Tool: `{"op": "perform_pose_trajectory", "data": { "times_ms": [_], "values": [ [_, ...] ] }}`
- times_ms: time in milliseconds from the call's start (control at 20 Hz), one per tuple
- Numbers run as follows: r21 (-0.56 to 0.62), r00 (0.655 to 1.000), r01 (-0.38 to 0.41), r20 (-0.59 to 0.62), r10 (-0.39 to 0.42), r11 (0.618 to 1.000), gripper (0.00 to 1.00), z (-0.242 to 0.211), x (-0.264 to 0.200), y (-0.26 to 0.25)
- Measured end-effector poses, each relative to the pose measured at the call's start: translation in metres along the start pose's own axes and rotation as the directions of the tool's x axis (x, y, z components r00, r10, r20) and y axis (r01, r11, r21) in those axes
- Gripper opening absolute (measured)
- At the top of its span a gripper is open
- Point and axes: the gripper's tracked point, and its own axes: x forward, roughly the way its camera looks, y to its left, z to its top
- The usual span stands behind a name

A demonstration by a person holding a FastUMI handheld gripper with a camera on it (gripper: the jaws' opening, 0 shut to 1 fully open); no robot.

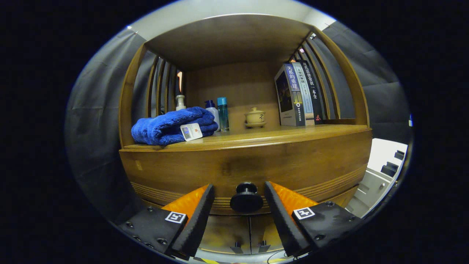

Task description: Pull open the drawer, take out the items inside it, and place them on the countertop above the cabinet.

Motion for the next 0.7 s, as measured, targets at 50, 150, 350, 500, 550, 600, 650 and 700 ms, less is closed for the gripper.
{"op": "perform_pose_trajectory", "data": {
  "times_ms": [50,150,350,500,550,600,650,700],
  "values": [
    [-0.003,1.000,0.012,0.016,-0.012,1.000,0.90,0.002,-0.002,-0.002],
    [-0.037,1.000,0.009,0.014,-0.008,0.999,0.80,-0.002,0.004,-0.002],
    [-0.030,0.999,0.040,0.005,-0.040,0.999,0.60,-0.009,0.004,-0.012],
    [-0.037,0.999,0.035,0.008,-0.034,0.999,0.46,-0.009,0.005,-0.011],
    [-0.043,0.999,0.035,0.004,-0.035,0.998,0.41,-0.009,0.003,-0.012],
    [-0.042,0.999,0.034,0.000,-0.034,0.999,0.41,-0.010,0.003,-0.012],
    [-0.029,0.999,0.041,-0.003,-0.042,0.999,0.37,-0.009,0.004,-0.012],
    [-0.038,0.999,0.048,-0.010,-0.048,0.998,0.33,-0.010,0.003,-0.013]
  ]
}}
